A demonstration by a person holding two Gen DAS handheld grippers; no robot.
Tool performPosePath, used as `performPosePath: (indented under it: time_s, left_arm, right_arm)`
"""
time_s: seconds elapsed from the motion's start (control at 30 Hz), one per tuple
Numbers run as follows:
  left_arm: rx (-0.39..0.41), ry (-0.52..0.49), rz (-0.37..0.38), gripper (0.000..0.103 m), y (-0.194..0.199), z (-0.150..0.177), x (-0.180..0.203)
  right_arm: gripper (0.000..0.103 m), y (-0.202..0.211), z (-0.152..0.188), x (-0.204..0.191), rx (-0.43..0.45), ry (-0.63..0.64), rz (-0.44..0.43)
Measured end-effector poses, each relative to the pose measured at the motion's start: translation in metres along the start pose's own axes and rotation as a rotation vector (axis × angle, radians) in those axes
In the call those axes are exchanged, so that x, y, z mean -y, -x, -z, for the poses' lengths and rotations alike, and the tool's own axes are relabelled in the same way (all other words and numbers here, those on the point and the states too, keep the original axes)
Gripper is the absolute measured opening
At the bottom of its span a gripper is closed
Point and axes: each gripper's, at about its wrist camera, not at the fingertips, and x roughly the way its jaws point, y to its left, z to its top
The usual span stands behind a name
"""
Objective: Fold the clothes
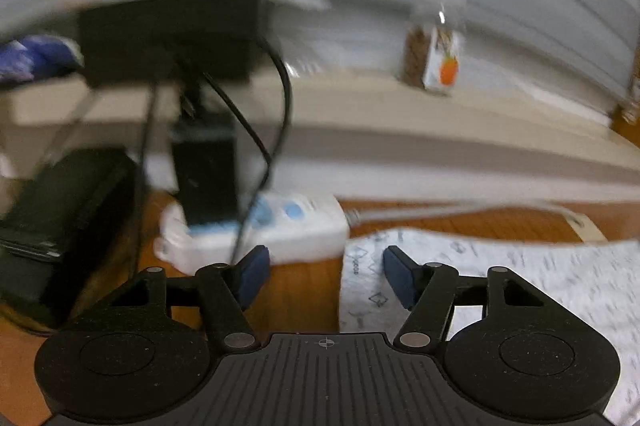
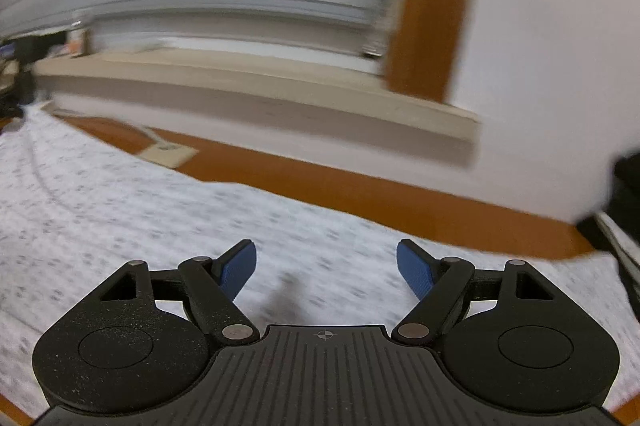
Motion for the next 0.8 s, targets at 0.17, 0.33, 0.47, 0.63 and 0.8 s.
performPosePath:
  time_s: [0.17,0.33,0.47,0.63,0.8]
  left_arm:
    - [0.092,-0.055,0.074,0.072,0.029,0.0,0.033]
    - [0.051,-0.113,0.318,0.074,0.029,0.005,0.092]
    - [0.01,-0.159,0.424,0.077,0.015,0.012,0.136]
    - [-0.045,-0.216,0.47,0.077,0.001,0.03,0.164]
    - [-0.106,-0.218,0.458,0.077,-0.016,0.04,0.168]
  right_arm:
    - [0.057,0.026,0.035,0.091,-0.014,-0.177,0.202]
    - [0.05,0.063,0.076,0.185,-0.005,-0.43,0.385]
    - [0.05,0.07,0.093,0.221,0.014,-0.553,0.423]
    - [0.05,0.054,0.094,0.241,0.009,-0.609,0.454]
    - [0.04,0.035,0.093,0.255,-0.024,-0.611,0.5]
